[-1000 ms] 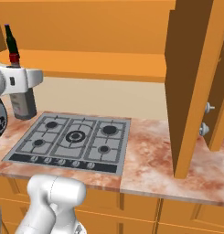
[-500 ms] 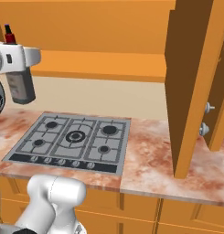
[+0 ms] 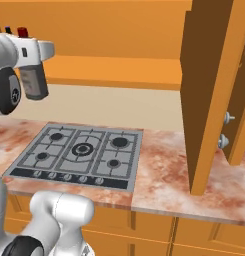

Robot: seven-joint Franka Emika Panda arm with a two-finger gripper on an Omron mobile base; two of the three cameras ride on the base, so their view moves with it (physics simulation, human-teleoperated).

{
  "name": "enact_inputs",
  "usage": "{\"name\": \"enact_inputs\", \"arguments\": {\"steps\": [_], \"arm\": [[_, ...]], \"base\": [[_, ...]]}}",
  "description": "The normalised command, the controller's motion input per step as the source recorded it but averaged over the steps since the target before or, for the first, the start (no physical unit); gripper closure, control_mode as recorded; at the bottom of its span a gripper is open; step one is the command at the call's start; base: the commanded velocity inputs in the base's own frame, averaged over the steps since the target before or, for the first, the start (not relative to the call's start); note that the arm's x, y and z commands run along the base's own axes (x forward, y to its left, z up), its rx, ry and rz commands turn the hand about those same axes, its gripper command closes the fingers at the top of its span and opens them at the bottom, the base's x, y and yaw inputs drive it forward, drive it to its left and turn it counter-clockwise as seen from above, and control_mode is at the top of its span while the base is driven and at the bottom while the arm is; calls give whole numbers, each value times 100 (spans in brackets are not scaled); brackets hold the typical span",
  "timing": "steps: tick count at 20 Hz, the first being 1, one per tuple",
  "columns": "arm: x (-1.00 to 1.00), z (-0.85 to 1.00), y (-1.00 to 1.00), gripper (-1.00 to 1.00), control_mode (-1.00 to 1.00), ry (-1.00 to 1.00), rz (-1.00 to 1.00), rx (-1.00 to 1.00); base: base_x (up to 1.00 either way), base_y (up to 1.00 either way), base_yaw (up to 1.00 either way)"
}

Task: Sort all alcoholic drinks to one cabinet, and non-alcoholic drinks to the other.

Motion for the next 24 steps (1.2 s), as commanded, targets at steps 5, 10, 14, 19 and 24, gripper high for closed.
{"name": "enact_inputs", "arguments": {"steps": [5, 10, 14, 19, 24], "arm": [[73, 0, 5, 100, -100, -4, 0, -1], [68, 3, 7, 100, -100, -1, 0, -1], [66, 2, 7, 100, -100, -1, 0, -1], [58, 3, 7, 100, -100, -1, 0, -2], [60, 0, 5, 100, -100, 0, 0, -2]], "base": [[0, 0, 0], [0, 0, 0], [0, 0, 0], [0, 0, 0], [0, 0, 0]]}}
